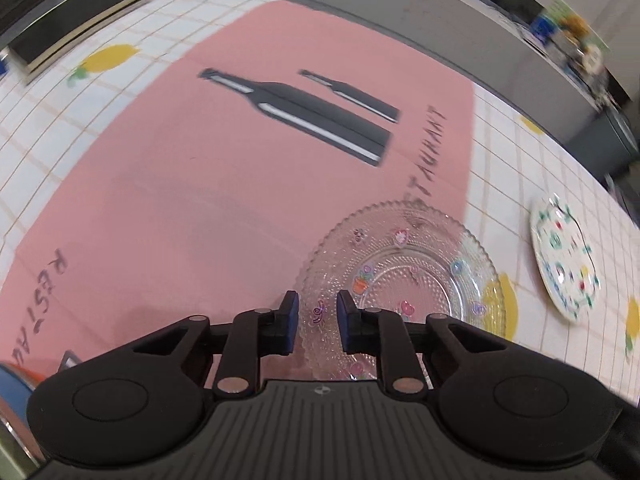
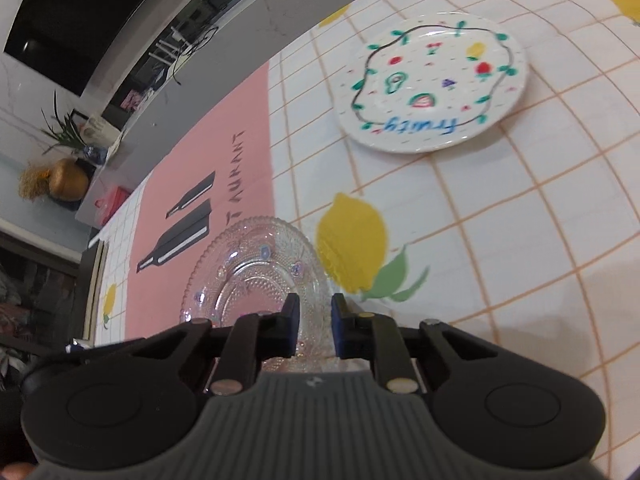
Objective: Organize plates and bowls
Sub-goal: 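Lift the stacked glass plates with both grippers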
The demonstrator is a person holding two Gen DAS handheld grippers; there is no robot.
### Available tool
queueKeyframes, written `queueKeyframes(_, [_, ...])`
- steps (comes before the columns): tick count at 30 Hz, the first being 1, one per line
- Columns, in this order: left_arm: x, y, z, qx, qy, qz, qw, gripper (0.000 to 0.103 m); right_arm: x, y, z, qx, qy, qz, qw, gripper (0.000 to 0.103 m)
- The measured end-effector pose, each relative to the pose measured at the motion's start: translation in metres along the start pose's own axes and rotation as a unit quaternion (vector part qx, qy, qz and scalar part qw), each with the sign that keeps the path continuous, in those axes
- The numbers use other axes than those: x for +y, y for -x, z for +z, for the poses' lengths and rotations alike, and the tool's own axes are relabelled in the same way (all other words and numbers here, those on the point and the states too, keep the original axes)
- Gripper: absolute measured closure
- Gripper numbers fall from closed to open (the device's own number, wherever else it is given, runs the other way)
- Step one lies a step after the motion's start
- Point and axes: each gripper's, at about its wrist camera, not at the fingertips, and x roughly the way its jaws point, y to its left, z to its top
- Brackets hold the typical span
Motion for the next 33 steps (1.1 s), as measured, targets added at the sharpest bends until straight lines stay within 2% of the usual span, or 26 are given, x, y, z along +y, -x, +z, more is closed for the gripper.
queueKeyframes(2, [-0.002,0.000,-0.001,-0.012,-0.006,0.004,0.9999,0.073,-0.005,0.002,0.001,-0.001,-0.007,0.006,1.000,0.084])
queueKeyframes(8, [0.002,-0.004,-0.001,-0.036,0.002,-0.006,0.9993,0.073,-0.006,0.000,0.001,0.001,-0.015,0.022,1.000,0.082])
queueKeyframes(13, [0.001,-0.003,0.000,-0.040,-0.002,-0.007,0.9992,0.077,-0.002,-0.004,0.001,-0.004,-0.010,0.016,1.000,0.083])
queueKeyframes(15, [0.001,-0.002,0.000,-0.041,-0.001,-0.005,0.9991,0.079,-0.001,-0.004,0.001,-0.004,-0.009,0.005,1.000,0.092])
queueKeyframes(17, [0.002,0.000,0.001,-0.040,0.004,-0.006,0.9992,0.083,-0.002,-0.004,0.001,-0.005,-0.015,0.001,1.000,0.097])
queueKeyframes(23, [0.001,0.011,0.001,-0.050,0.000,-0.009,0.9987,0.090,-0.001,0.003,0.004,-0.007,-0.008,0.002,1.000,0.098])
queueKeyframes(28, [0.003,0.013,-0.003,-0.038,0.007,-0.029,0.9988,0.092,-0.008,0.011,0.005,-0.005,-0.021,0.000,1.000,0.098])
queueKeyframes(33, [-0.007,0.013,-0.018,-0.030,-0.017,-0.043,0.9985,0.092,-0.022,0.019,0.002,-0.014,-0.027,-0.015,0.999,0.097])
